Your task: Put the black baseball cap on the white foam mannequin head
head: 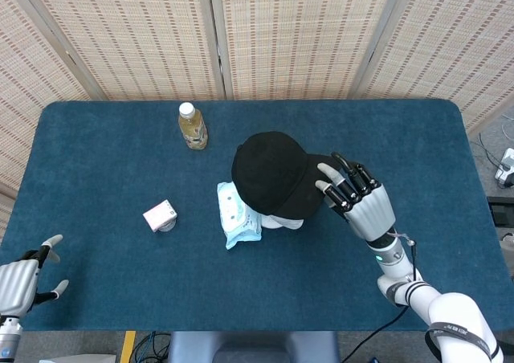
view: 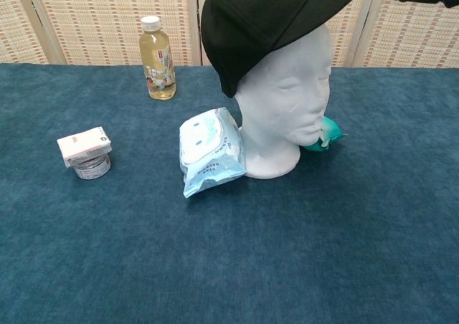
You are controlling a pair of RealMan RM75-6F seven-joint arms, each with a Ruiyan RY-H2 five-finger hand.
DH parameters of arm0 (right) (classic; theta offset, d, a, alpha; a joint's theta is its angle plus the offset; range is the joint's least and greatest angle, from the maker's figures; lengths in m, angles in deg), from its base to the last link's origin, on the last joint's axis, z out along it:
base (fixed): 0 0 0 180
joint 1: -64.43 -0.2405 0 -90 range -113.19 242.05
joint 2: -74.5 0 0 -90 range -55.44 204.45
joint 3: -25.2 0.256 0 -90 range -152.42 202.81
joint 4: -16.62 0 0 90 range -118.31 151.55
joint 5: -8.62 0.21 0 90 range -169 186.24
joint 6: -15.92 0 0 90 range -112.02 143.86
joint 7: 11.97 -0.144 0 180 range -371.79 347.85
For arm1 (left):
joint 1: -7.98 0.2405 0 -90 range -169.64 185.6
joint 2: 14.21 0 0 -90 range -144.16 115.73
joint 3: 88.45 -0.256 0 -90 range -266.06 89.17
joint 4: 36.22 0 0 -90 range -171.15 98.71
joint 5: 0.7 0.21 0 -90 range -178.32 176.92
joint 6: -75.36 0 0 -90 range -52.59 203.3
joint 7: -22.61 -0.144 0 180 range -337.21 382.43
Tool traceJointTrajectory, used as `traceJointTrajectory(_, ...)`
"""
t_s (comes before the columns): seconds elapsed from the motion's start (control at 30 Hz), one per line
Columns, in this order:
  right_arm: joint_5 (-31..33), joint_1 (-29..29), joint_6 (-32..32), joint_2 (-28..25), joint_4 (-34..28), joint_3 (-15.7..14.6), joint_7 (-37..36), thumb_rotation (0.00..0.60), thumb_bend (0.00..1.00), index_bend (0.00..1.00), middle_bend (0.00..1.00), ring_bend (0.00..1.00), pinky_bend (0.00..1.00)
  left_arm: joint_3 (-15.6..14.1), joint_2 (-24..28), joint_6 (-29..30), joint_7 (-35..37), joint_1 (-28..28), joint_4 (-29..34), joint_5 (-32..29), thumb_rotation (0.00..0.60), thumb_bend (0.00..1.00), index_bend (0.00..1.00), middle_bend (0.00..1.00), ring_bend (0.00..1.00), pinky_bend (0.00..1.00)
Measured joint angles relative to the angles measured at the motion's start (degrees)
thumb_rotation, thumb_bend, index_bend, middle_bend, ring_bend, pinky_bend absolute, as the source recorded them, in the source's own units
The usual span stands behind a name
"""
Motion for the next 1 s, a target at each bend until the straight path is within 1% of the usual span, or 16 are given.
traceJointTrajectory(0.27, -1.43, 2.56, -0.89, 0.32, -0.07, -1.11, -0.60, 0.600, 0.47, 0.78, 0.38, 0.19, 0.45, -0.06, -0.09, -0.57, -0.25, -0.20, -0.12, -0.33, 0.600, 0.19, 0.17, 0.42, 0.33, 0.48)
traceJointTrajectory(0.5, -1.77, 4.32, -1.16, 0.83, 0.87, -1.29, -2.01, 0.600, 0.47, 0.78, 0.38, 0.19, 0.44, -0.12, -0.29, -0.94, -0.53, -0.31, -0.33, -0.64, 0.600, 0.19, 0.17, 0.42, 0.33, 0.48)
traceJointTrajectory(1.0, -1.31, 7.67, -0.15, 3.30, 6.19, -1.59, -6.78, 0.600, 0.47, 0.78, 0.38, 0.19, 0.44, -0.19, -0.22, -1.39, -1.25, -0.44, -0.02, -1.20, 0.600, 0.19, 0.17, 0.42, 0.33, 0.48)
